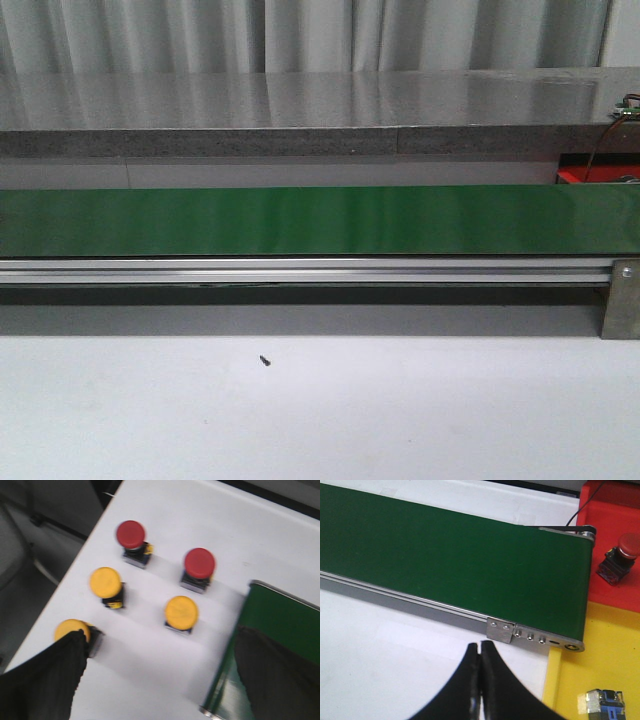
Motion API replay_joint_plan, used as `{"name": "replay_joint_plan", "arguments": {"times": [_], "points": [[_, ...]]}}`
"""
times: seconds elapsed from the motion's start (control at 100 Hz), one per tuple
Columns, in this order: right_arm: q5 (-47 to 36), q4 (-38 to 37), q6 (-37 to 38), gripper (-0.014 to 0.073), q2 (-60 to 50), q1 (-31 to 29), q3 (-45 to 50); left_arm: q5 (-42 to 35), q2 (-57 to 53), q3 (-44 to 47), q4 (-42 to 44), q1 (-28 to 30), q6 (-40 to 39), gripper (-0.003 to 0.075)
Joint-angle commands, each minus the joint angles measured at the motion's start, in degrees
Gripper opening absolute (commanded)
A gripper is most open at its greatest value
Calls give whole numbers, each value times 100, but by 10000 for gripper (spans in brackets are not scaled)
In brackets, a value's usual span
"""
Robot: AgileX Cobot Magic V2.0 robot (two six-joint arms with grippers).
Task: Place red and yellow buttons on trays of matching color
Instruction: 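Carry the red button over the belt's near end and lower it, then open the left gripper to release the red button on the belt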
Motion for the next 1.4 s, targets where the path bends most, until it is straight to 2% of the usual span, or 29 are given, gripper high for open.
{"name": "replay_joint_plan", "arguments": {"times": [0.0,0.28,0.62,1.39], "points": [[-334,87,-39,-96,-44,9,-139,-508,-256,-191,13,364,-21,589],[-334,87,-39,-96,-44,9,-139,-857,-39,-191,13,949,-34,589],[-333,87,-39,-96,-39,9,-139,-1012,733,-191,478,968,-204,589],[-333,87,-39,-96,-39,9,-139,-1407,2125,-191,385,985,-214,585]]}}
